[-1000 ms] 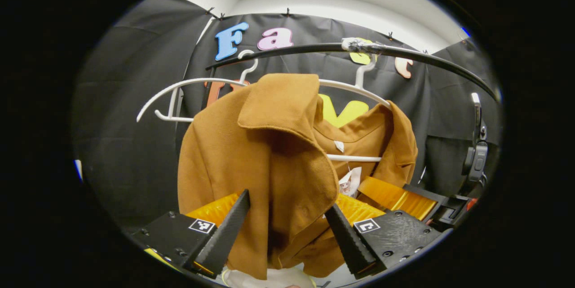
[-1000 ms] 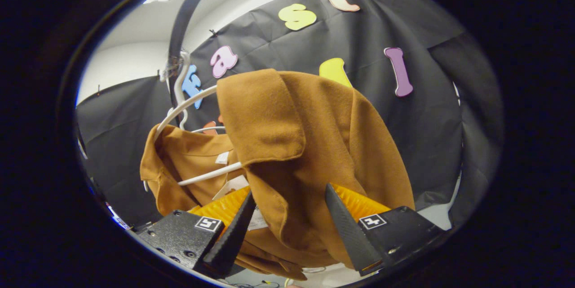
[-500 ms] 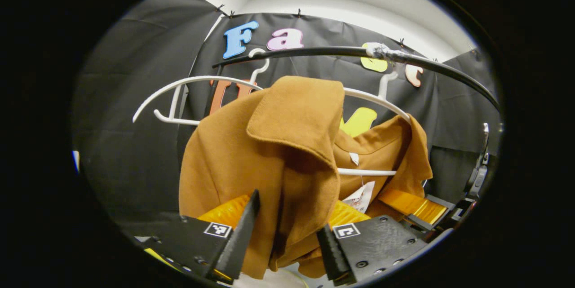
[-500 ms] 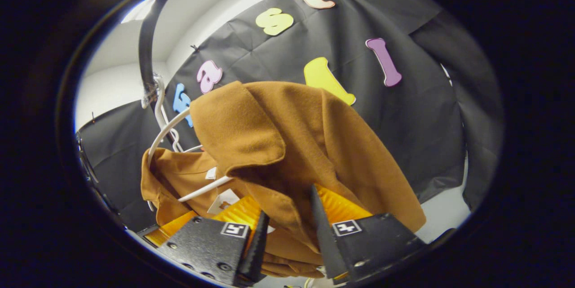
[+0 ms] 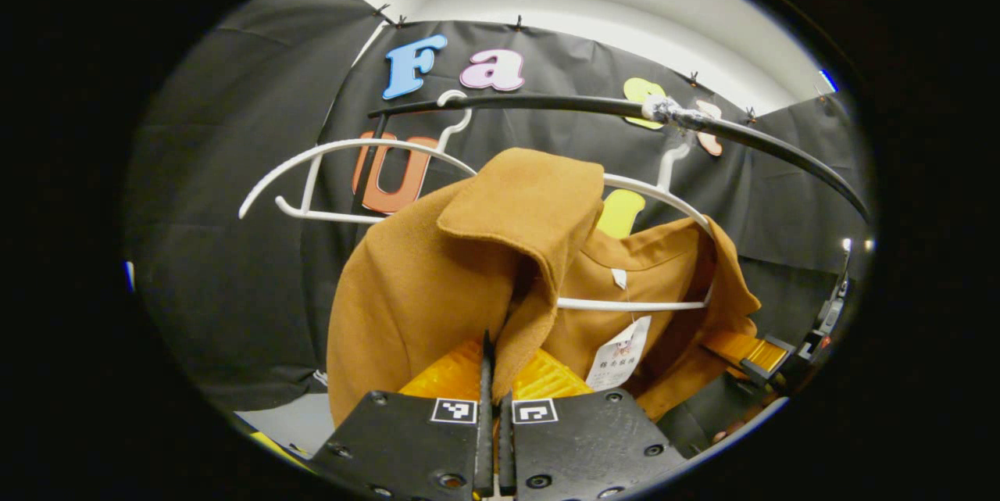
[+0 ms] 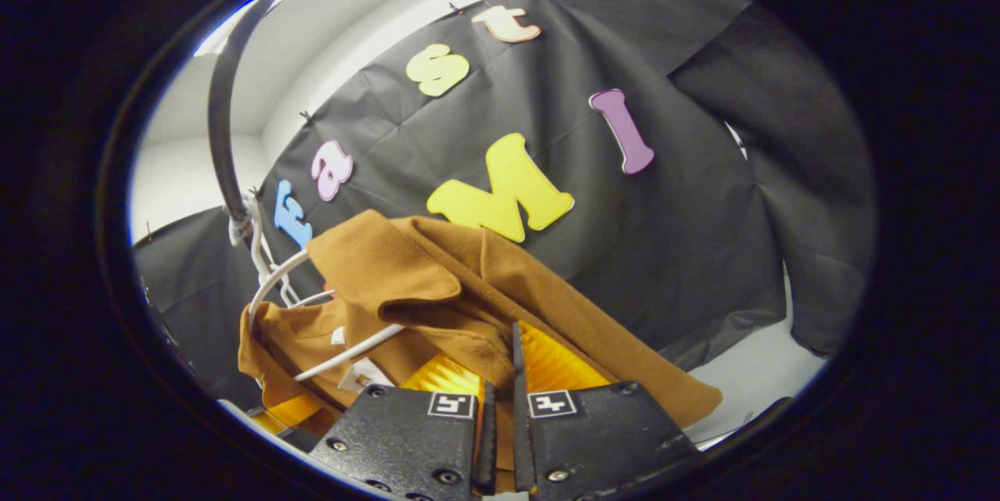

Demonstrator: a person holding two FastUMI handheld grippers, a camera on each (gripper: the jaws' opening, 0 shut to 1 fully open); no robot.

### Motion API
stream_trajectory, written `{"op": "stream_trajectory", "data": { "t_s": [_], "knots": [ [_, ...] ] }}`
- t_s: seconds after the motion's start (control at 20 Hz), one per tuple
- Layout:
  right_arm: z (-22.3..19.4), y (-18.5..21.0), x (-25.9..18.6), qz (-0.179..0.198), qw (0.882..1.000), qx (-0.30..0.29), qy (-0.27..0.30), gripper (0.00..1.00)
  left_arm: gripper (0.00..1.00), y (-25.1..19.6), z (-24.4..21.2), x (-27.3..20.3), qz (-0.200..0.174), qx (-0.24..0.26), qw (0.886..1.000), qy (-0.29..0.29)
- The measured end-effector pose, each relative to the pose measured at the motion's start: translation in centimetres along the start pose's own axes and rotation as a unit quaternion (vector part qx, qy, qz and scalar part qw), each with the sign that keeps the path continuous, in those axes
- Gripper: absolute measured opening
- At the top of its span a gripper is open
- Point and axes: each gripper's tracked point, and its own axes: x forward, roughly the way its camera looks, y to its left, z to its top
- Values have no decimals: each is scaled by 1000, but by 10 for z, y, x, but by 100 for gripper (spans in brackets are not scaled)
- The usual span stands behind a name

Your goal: Grasp the clothes on the hanger with both hands and then place them into the laundry hamper below.

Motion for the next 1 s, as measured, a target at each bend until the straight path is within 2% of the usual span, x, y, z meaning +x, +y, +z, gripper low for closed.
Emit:
{"op": "stream_trajectory", "data": {
  "t_s": [0.25, 0.65, 1.0],
  "knots": [
    [25, -6, 0, 3, 998, 59, -24, 11, 2, 19, 28, -19, -2, -20, 1000, -23],
    [57, -1, 20, 47, 989, 136, -18, 11, 3, 46, 61, -26, -2, -48, 998, -48],
    [64, -3, 36, 106, 968, 226, 20, 11, 3, 75, 82, -18, -12, -77, 995, -55]
  ]
}}
